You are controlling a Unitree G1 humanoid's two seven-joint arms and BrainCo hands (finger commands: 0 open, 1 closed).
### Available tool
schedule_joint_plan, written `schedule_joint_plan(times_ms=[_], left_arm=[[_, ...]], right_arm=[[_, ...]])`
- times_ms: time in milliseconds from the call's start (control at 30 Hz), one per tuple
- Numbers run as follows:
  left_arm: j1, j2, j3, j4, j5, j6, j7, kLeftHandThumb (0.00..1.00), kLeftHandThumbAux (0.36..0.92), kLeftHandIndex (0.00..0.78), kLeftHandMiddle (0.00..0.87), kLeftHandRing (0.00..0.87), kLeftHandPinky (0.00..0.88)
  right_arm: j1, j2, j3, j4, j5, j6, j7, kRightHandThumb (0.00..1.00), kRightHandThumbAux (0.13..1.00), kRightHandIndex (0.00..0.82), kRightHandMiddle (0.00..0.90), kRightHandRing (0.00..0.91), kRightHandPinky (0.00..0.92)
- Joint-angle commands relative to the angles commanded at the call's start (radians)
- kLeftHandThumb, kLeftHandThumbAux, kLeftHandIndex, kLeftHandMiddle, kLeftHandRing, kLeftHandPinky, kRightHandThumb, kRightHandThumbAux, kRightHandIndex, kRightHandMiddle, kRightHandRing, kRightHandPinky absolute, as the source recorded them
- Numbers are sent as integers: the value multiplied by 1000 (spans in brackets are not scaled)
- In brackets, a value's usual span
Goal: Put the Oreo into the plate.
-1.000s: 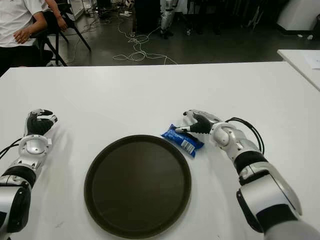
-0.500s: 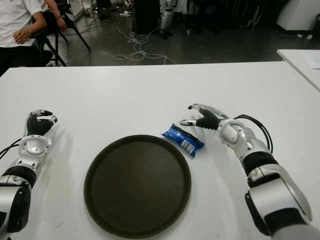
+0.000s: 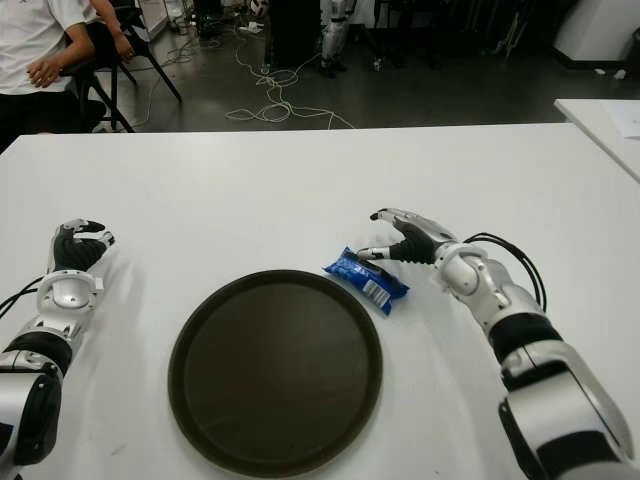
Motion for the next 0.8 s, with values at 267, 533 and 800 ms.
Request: schedule_joint_plan(times_ms=[267,533,800], left_arm=[[-1,-1,-9,0,9,2,9,676,720,399,285,320,343],[-1,-2,-10,1,10,6,13,672,721,398,282,318,335],[-2,-3,-10,0,10,6,16,673,720,398,283,316,332]], right_arm=[[29,-17,0,-64,-6,16,9,58,325,0,0,0,0],[48,-26,-3,-104,-3,22,26,74,333,0,0,0,0],[78,-29,-3,-155,1,62,82,109,367,0,0,0,6]])
